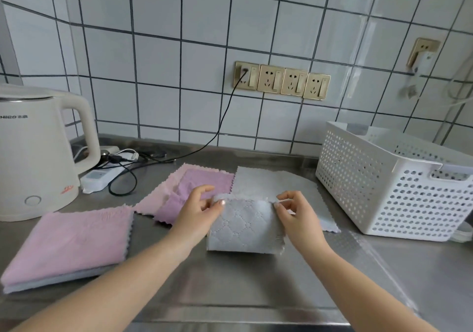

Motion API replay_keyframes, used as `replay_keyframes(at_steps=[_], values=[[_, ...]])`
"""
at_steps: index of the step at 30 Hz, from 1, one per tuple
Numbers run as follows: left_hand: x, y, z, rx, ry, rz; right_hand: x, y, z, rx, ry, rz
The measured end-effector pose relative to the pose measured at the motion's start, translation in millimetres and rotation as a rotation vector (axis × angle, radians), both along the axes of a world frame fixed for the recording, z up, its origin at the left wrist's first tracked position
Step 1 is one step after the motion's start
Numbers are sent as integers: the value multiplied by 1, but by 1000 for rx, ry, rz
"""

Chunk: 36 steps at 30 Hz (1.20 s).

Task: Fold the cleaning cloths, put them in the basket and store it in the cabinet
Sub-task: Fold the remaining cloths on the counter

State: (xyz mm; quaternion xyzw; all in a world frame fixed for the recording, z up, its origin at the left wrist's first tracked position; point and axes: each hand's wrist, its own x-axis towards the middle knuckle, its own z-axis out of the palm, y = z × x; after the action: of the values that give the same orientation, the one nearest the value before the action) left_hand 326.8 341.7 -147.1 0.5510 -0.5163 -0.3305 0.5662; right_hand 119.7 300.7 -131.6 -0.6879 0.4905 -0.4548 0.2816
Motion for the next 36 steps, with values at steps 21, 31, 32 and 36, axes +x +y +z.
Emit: replay_keyframes(at_steps=[21, 31, 32, 36], values=[[15, -104, -5, -83, -963, 161, 35, -115, -10, -21, 581, -122], [-8, -95, -36, 104, -1241, -154, 51, -68, -50, 30, 939, 63], [-8, -94, -36, 137, -1225, -162, 47, -67, -50, 61, 946, 59], [-8, -87, -31, 219, -1148, -106, 35, -66, -43, 154, 893, 19]])
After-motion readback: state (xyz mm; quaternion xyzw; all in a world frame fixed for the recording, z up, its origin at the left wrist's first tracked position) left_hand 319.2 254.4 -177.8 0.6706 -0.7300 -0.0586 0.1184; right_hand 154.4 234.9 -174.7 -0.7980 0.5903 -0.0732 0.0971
